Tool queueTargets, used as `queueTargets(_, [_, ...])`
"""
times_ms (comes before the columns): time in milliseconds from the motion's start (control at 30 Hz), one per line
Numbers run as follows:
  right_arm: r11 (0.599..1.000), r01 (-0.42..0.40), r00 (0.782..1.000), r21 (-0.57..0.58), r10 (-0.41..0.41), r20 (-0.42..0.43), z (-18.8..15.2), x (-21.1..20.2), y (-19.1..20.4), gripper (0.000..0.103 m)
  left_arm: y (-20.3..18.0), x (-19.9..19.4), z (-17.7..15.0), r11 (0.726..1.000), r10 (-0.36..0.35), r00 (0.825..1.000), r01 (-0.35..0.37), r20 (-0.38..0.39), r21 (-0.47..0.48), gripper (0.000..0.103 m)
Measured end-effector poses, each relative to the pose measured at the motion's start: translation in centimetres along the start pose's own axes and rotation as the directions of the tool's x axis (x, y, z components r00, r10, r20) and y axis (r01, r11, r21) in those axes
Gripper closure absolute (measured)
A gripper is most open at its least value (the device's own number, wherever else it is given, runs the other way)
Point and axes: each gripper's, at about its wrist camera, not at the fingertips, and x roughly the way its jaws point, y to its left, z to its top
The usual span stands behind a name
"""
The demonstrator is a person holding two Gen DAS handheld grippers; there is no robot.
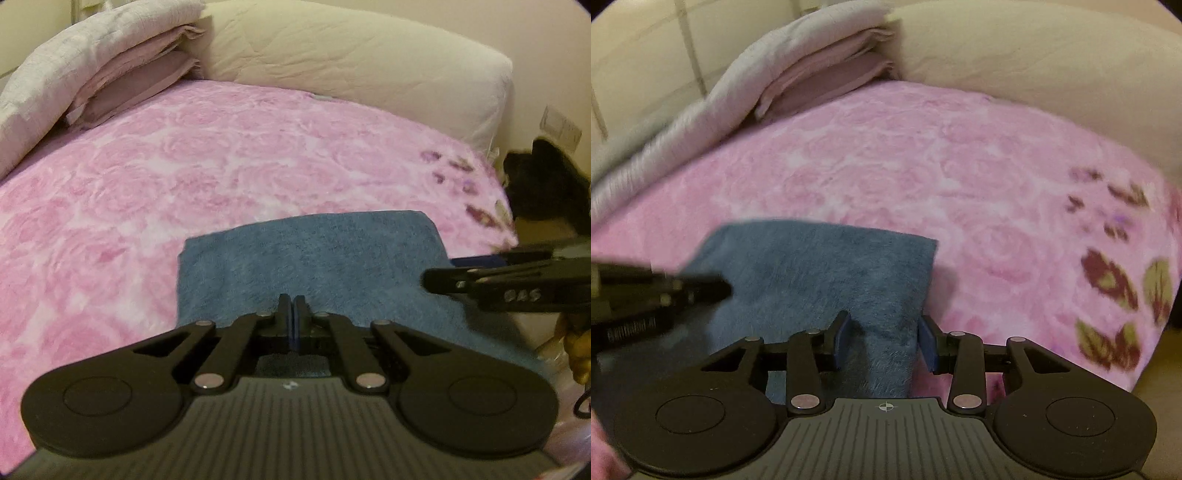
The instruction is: Fold clothes
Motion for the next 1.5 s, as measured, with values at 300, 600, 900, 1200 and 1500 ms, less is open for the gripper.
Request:
queueTargets(300, [0.988, 0.048, 0.991, -0.148, -0.029, 0.128, -8.8, -10.1, 5.2, 0.064, 0.3, -9.7, -8.5, 0.999, 0.021, 0.997, -0.018, 0.074, -0.042, 0.101])
queueTargets(600, [0.995, 0.068, 0.998, -0.073, -0.068, 0.0, -10.3, -9.2, 4.4, 0.064, -0.9, -10.3, -10.3, 0.988, 0.146, 0.989, -0.145, 0.0, -0.059, 0.101])
queueTargets(900, [0.996, -0.023, 0.999, 0.091, 0.025, -0.023, -14.4, -15.5, 5.4, 0.057, -4.0, -18.3, -13.6, 0.969, 0.138, 0.988, -0.149, -0.066, -0.195, 0.083])
queueTargets(1200, [0.993, -0.064, 0.992, 0.1, 0.052, 0.117, -15.4, -24.7, 7.4, 0.053, -8.0, -26.5, -14.0, 0.97, 0.178, 0.984, -0.17, 0.026, -0.175, 0.076])
queueTargets(1500, [0.99, -0.091, 0.979, 0.109, 0.069, 0.189, -17.0, -30.0, 7.5, 0.052, -10.7, -30.4, -14.9, 0.975, 0.181, 0.981, -0.17, 0.068, -0.142, 0.074])
